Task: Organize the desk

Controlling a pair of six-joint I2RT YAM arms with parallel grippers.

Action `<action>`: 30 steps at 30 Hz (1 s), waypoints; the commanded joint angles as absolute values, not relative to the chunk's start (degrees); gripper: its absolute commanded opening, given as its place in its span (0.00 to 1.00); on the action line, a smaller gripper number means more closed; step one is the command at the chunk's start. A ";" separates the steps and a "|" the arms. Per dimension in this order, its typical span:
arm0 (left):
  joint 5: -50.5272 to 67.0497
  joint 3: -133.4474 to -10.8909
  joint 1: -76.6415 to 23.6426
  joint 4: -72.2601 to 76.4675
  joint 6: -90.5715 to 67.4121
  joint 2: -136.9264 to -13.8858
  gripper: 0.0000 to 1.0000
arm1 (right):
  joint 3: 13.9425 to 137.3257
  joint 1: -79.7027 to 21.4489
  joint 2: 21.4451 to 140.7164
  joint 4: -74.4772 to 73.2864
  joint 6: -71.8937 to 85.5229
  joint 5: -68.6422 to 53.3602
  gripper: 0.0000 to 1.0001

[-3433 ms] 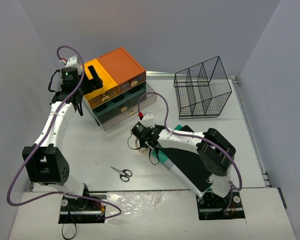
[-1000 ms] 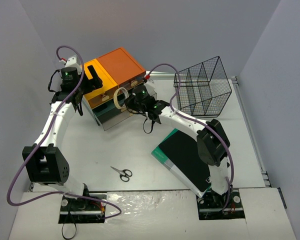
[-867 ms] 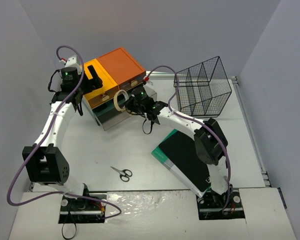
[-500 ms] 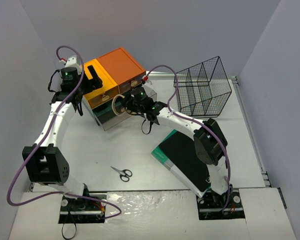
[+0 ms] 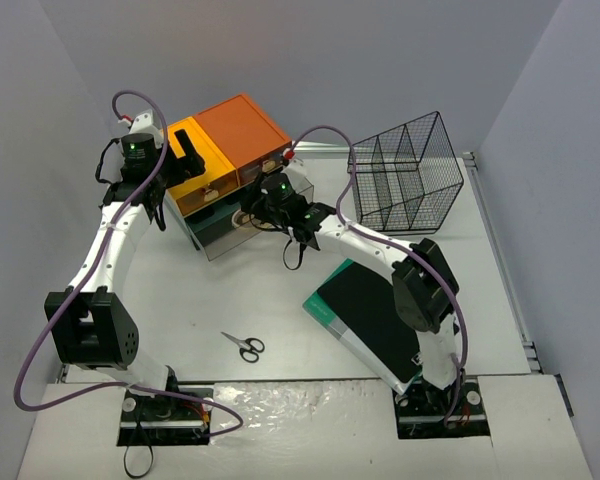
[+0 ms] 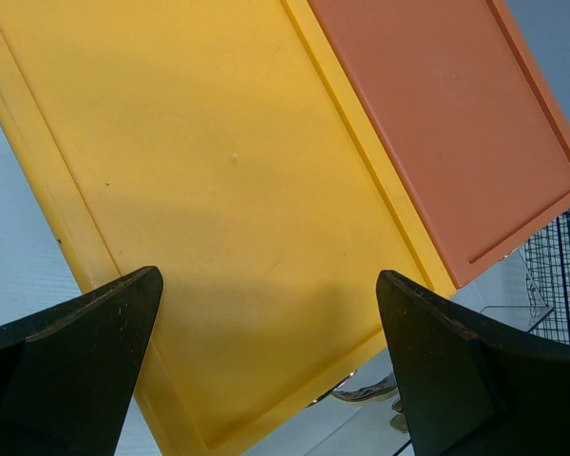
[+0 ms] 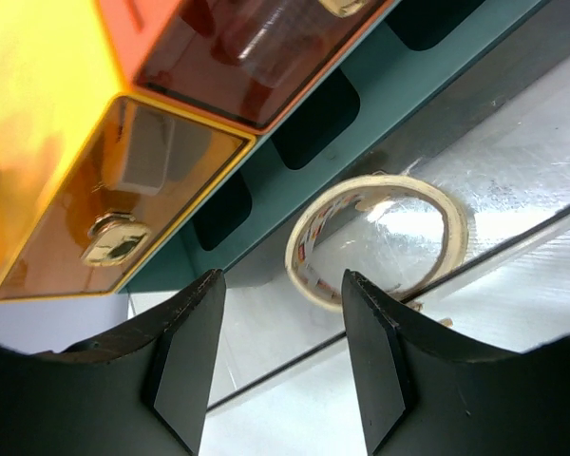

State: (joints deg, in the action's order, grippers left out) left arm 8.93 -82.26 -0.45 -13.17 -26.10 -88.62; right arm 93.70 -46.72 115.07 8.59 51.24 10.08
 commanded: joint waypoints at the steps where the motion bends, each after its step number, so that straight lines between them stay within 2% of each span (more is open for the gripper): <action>1: 4.10 -79.80 2.23 -25.46 -26.46 -90.88 0.97 | 93.72 -49.07 104.57 6.81 46.68 17.97 0.49; 8: 4.21 -80.06 2.20 -25.14 -26.46 -91.22 0.97 | 83.83 -50.02 99.42 2.30 45.42 24.34 0.48; 15: 4.22 -79.90 2.28 -24.87 -26.89 -91.49 0.97 | 79.30 -49.32 103.29 2.11 46.58 23.57 0.47; 30: 3.99 -80.59 2.25 -25.69 -26.46 -91.32 0.97 | 90.72 -45.25 115.77 5.36 42.79 19.49 0.47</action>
